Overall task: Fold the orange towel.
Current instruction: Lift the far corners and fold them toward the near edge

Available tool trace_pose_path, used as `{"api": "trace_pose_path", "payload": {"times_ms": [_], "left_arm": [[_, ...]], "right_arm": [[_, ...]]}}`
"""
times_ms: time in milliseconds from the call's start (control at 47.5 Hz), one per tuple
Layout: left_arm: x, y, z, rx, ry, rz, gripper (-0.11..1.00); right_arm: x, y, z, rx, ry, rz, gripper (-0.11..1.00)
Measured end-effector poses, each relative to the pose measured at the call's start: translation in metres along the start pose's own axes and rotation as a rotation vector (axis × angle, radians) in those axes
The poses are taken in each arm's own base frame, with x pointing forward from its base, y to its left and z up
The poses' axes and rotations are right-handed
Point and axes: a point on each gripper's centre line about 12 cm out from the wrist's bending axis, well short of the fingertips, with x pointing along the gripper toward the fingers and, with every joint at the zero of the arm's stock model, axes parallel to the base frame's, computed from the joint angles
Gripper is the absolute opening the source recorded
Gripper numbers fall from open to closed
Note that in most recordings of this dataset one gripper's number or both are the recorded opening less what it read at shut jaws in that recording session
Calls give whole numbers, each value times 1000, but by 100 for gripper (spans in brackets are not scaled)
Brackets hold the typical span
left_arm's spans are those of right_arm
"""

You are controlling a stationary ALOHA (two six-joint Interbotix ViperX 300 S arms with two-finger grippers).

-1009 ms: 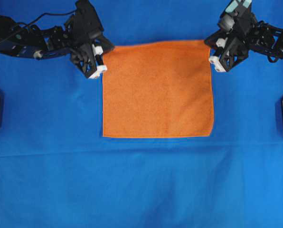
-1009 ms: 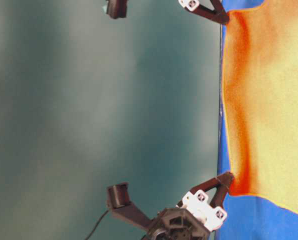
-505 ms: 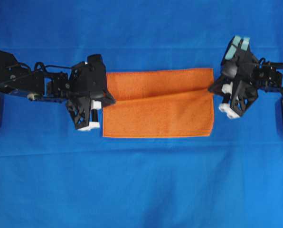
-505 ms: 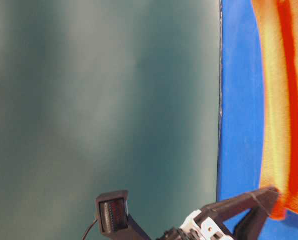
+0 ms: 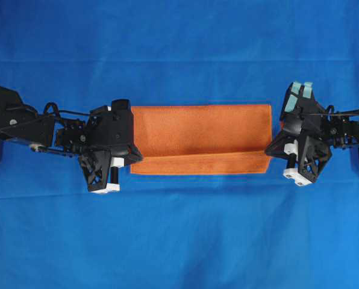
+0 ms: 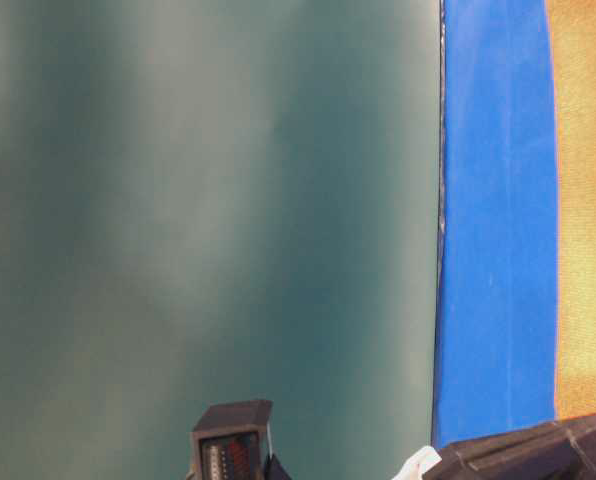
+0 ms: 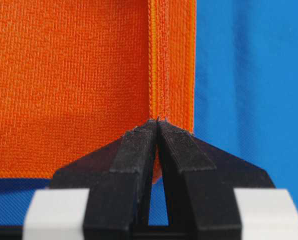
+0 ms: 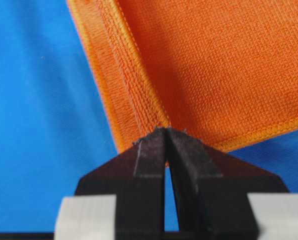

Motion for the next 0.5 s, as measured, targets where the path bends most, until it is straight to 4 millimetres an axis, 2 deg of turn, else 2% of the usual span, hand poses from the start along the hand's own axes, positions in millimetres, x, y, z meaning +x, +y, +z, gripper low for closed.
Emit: {"api": "trace_pose_path", "payload": {"times_ms": [126,400,442,505], "left_arm": [[0,-4,-2,12,13,-7,2],[4,-4,-4,17,18,-7,3],[5,-4,-4,18,21,-6,5],[7,-4,-7,18,32,-5,13]], "right_arm": [[1,6,-2,-5,7,15,2],[2,7,-3,-4,11,15,2],[3,7,-3,-3,14,14,2],[6,7,-3,-5,20,10,2]]}}
